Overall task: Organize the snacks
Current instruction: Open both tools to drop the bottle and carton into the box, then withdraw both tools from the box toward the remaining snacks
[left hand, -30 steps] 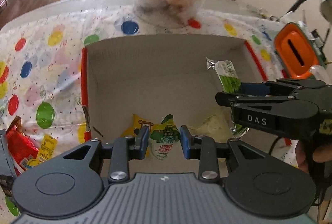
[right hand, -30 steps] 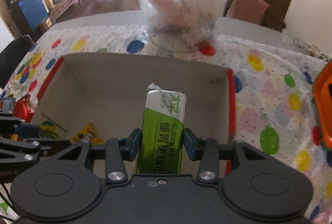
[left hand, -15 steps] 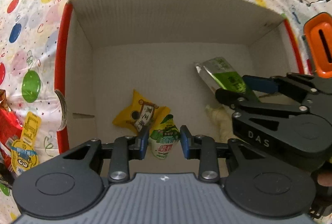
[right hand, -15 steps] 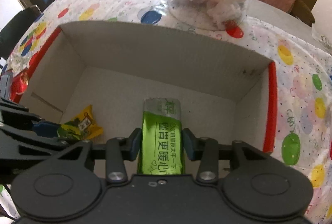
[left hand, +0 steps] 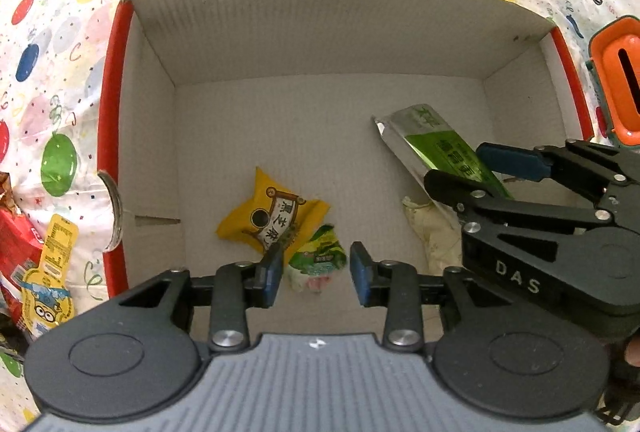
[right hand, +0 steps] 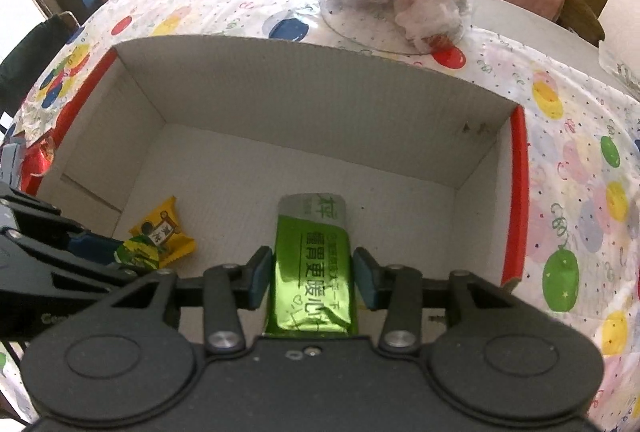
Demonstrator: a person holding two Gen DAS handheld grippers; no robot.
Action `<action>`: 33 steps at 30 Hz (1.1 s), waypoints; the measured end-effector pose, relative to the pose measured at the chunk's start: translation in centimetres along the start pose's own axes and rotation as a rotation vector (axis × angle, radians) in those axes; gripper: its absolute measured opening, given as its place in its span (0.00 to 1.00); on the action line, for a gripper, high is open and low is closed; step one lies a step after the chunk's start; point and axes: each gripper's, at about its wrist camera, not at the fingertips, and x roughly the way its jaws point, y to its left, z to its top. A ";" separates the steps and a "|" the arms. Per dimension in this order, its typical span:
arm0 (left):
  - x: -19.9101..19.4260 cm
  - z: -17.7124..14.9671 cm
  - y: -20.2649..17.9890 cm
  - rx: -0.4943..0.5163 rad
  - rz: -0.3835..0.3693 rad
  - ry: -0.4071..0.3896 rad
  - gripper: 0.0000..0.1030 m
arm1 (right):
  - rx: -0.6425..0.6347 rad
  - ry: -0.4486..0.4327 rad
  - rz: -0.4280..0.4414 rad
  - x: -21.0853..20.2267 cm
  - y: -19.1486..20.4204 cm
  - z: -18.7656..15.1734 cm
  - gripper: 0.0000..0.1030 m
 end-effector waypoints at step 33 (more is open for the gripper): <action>-11.6 -7.8 2.4 0.089 -0.036 -0.403 0.63 | 0.024 -0.252 0.109 -11.6 3.5 -3.1 0.87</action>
